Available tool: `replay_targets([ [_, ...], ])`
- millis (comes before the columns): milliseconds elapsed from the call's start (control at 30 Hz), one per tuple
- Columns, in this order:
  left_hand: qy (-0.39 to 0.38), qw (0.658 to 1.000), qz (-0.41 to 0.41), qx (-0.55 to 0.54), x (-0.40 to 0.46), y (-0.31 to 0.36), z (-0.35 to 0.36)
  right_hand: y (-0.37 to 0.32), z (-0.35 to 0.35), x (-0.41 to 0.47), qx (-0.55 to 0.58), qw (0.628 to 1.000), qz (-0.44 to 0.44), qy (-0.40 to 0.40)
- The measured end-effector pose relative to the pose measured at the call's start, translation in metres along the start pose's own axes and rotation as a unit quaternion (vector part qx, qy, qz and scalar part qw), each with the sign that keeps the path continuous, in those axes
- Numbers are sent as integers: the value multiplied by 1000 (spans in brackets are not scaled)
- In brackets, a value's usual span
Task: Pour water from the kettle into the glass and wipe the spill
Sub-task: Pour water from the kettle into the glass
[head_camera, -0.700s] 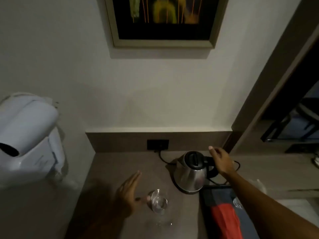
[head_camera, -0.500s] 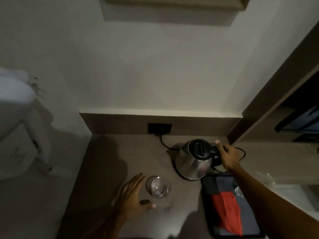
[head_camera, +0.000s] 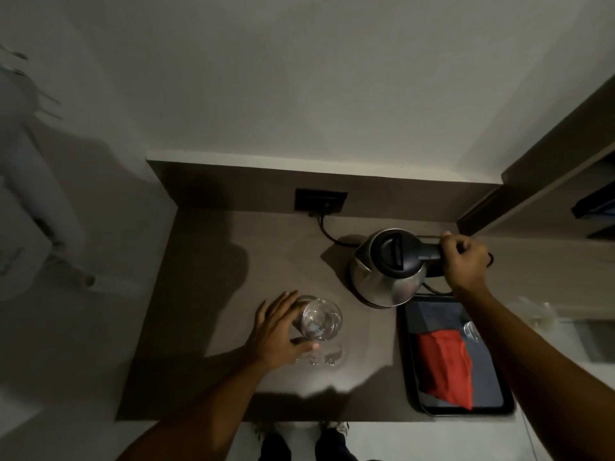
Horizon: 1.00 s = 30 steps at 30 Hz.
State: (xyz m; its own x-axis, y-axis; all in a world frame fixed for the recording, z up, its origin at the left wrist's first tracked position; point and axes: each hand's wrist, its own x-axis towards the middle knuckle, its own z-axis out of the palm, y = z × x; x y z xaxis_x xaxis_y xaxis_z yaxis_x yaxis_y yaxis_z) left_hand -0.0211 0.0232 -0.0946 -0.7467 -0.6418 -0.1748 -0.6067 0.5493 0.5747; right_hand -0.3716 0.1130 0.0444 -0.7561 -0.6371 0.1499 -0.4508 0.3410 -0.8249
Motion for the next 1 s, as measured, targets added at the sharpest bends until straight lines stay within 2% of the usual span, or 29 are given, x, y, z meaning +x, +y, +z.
replay_targets([
  [133, -5, 1000, 4, -9, 4, -4, 0, -26, -1, -5, -38, 994, -97, -39],
  [267, -2, 1000, 15, -4, 4, -8, 2, -55, 3, -16, -73, 971, -203, -106],
  [500, -13, 999, 34, -5, 6, -11, 1, -76, 16, -30, -177, 928, -307, -112],
  [600, -8, 999, 37, 1, 6, -14, 2, -83, 18, -34, -228, 910, -331, -104],
  [800, -3, 999, 43, 12, 7, -17, 5, -96, 20, -42, -264, 877, -393, -81],
  [1000, -3, 999, 47, 21, 6, -18, 6, -105, 24, -47, -307, 850, -419, -90],
])
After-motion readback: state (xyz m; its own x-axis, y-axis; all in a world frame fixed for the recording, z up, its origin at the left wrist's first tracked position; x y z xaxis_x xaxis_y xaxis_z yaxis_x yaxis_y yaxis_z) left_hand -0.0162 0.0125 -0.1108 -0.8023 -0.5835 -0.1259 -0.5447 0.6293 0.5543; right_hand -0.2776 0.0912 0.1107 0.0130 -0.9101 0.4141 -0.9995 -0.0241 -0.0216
